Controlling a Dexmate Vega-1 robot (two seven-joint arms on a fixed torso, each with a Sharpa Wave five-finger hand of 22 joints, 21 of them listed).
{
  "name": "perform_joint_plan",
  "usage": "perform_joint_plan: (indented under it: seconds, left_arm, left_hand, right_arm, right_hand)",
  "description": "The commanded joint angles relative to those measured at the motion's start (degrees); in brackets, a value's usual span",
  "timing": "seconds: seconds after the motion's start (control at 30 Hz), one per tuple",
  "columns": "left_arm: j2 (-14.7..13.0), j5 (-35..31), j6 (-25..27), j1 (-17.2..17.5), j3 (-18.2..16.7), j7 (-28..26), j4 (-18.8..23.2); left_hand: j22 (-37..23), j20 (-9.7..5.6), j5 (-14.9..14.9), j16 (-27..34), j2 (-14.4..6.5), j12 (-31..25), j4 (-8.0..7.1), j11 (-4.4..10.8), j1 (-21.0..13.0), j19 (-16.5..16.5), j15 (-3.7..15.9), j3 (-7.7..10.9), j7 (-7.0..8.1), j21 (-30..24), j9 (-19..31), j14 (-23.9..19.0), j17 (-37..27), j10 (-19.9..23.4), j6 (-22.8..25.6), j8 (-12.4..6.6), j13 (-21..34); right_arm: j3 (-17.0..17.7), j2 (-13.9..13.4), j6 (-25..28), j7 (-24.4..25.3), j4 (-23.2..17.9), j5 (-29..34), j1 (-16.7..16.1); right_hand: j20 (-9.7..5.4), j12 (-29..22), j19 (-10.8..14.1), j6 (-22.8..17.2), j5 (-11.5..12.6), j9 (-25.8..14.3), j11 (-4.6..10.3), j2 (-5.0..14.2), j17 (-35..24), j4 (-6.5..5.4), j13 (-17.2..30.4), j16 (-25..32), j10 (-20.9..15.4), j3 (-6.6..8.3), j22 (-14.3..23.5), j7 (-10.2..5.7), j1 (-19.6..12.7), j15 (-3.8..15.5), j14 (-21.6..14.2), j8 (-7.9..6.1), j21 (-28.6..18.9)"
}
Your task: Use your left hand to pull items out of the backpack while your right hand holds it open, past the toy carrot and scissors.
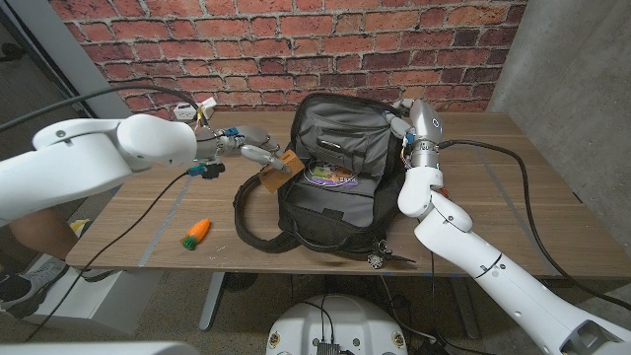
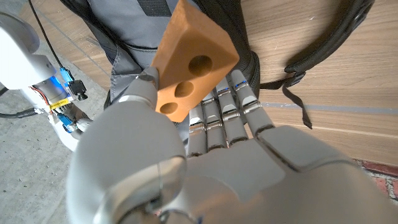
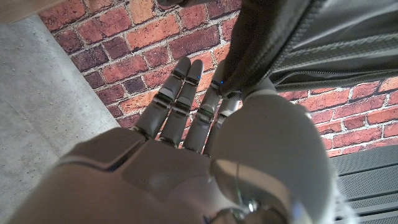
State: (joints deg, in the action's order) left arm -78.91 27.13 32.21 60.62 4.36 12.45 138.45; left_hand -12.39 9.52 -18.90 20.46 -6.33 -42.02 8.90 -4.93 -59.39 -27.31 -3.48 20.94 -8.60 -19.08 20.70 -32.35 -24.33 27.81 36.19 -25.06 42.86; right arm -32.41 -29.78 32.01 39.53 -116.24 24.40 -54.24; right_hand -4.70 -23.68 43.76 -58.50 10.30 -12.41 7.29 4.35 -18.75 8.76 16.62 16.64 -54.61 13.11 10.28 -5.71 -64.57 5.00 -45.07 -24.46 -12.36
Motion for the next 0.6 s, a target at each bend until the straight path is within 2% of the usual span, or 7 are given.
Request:
perform_joint_plan:
  seconds: [0.03,0.1,0.37,0.47,0.6]
  left_arm:
    - [1.6,1.0,-1.5,12.8,-12.3,-2.7,-1.4]
    - [2.8,-0.3,-1.4,13.8,-13.0,-3.2,-1.2]
    - [4.4,-4.2,1.1,15.1,-13.8,-4.3,-0.3]
    - [4.2,-5.6,3.2,14.5,-13.0,-5.3,0.2]
    - [4.7,-5.7,3.5,13.4,-12.1,-5.0,-0.5]
  left_hand:
    - [-0.3,-0.09,-0.5,-0.1,-0.6,-0.3,0.03,0.12,-0.2,0.1,-0.24,0.33,-0.14,-0.3,4.9,0.0,-0.1,-0.4,0.4,-0.46,0.4]
    - [-0.3,-0.16,-0.6,-0.3,-0.7,-0.3,-0.04,0.06,-0.1,0.5,-0.20,0.38,-0.09,-0.2,5.0,0.2,-0.2,-0.7,0.4,-0.53,0.5]
    - [-0.3,-0.36,-0.7,-0.8,-0.7,-0.6,-0.05,0.31,0.0,0.7,-0.24,0.57,0.16,-0.2,5.3,0.7,-0.2,-1.0,0.7,-0.83,0.9]
    - [-0.4,-0.50,-0.7,-0.8,-0.8,-0.7,-0.22,0.38,0.2,0.7,-0.05,0.64,0.19,-0.3,5.5,0.6,-0.2,-1.0,0.8,-0.91,1.0]
    - [-0.4,-0.47,-0.8,-0.9,-1.0,-0.8,-0.25,0.45,0.2,0.7,-0.08,0.78,0.16,-0.3,5.6,0.6,-0.3,-1.1,0.7,-0.97,1.2]
  right_arm:
    - [-0.7,-0.1,1.8,-1.2,-1.3,0.4,0.1]
    - [-0.8,-0.1,2.3,-1.8,-1.8,0.4,0.1]
    - [-1.4,-1.0,4.4,-3.7,-3.4,0.7,0.3]
    - [-1.3,-1.5,5.4,-4.6,-4.2,0.6,0.0]
    - [-1.3,-2.2,6.7,-5.6,-5.4,0.6,-0.4]
  right_hand:
    - [-1.84,-0.1,0.2,-0.1,0.5,-0.2,-0.35,0.57,-0.2,-0.10,0.3,0.1,-0.3,-0.23,0.1,0.17,-0.2,7.49,-0.4,-0.16,-0.1]
    - [-1.81,0.0,0.2,-0.1,0.5,-0.2,-0.38,0.58,-0.3,-0.11,0.2,0.1,-0.3,-0.25,0.1,0.28,-0.2,7.47,-0.4,-0.13,-0.1]
    - [-1.73,0.0,0.2,-0.1,0.4,-0.2,-0.44,0.59,-0.2,-0.12,0.3,0.0,-0.2,-0.27,0.1,0.27,-0.2,7.42,-0.3,-0.12,0.0]
    - [-1.72,0.0,0.1,-0.1,0.4,-0.2,-0.49,0.58,-0.3,-0.13,0.3,0.0,-0.2,-0.31,0.1,0.28,-0.2,7.42,-0.3,-0.11,0.0]
    - [-1.70,0.0,0.1,0.0,0.4,-0.2,-0.43,0.59,-0.3,-0.12,0.3,-0.1,-0.2,-0.32,0.1,0.26,-0.2,7.43,-0.3,-0.08,0.0]
